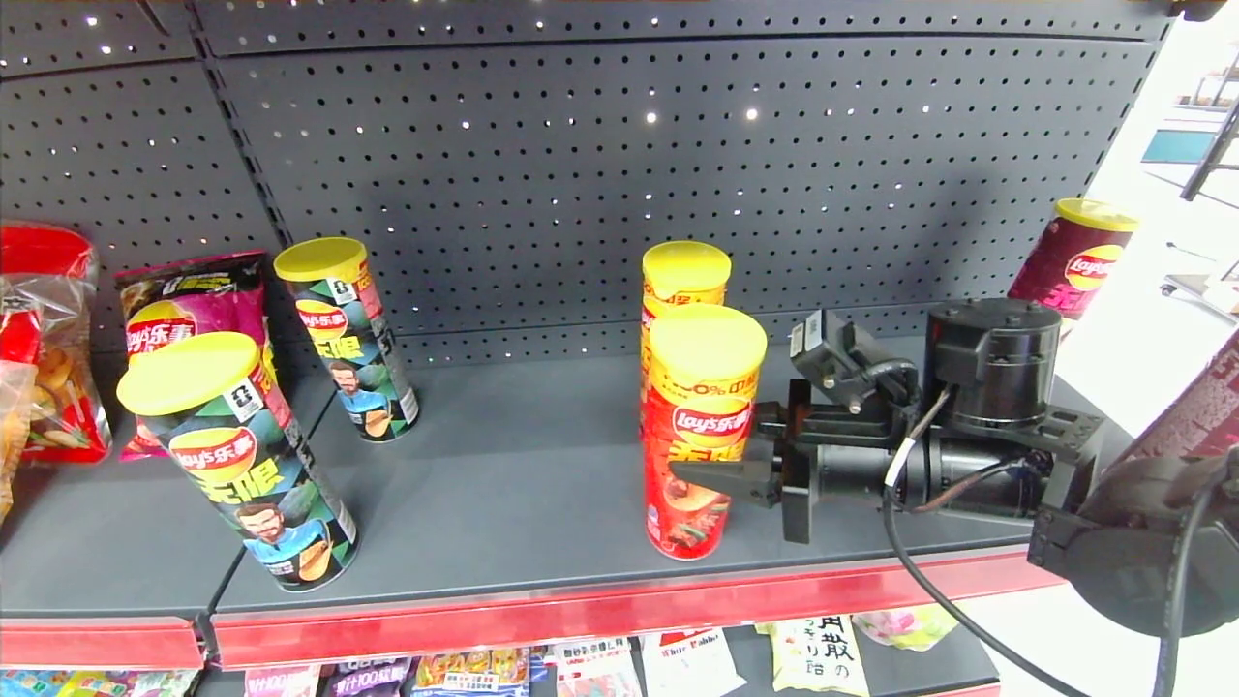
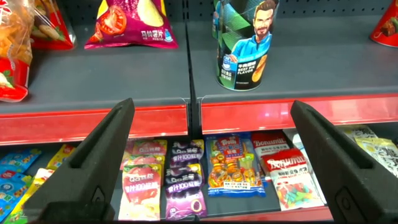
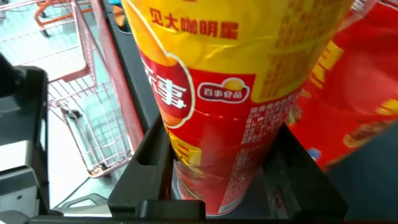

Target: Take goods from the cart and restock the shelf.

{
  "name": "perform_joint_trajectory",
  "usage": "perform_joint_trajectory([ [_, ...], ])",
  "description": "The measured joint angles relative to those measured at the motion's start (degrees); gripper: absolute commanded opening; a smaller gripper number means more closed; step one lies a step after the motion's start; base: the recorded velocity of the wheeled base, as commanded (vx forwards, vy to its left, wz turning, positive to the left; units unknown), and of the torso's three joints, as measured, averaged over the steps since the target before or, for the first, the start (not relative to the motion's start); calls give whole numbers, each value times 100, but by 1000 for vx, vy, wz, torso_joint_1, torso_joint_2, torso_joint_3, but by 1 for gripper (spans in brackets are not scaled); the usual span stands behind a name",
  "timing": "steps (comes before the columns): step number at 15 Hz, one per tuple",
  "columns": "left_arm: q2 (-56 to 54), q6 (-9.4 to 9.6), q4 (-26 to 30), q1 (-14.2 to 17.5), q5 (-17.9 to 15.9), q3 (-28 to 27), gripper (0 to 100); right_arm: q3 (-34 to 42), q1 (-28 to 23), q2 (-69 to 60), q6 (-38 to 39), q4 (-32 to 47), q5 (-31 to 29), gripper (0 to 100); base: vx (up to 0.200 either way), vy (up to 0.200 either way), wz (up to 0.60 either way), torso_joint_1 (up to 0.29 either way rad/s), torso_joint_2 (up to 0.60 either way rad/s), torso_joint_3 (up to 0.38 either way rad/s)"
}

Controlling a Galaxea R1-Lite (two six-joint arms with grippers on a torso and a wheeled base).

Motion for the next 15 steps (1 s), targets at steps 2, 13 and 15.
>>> perform_joint_trajectory([
  [2,0,0,0,0,0,0,100,-2,108,0,46,-11,2,0,0,0,0,0,0,0],
  [13,0,0,0,0,0,0,100,162,199,-57,27,-29,18,0,0,0,0,0,0,0],
  [15,0,0,0,-2,0,0,100,177,199,-63,-11,-29,27,0,0,0,0,0,0,0],
])
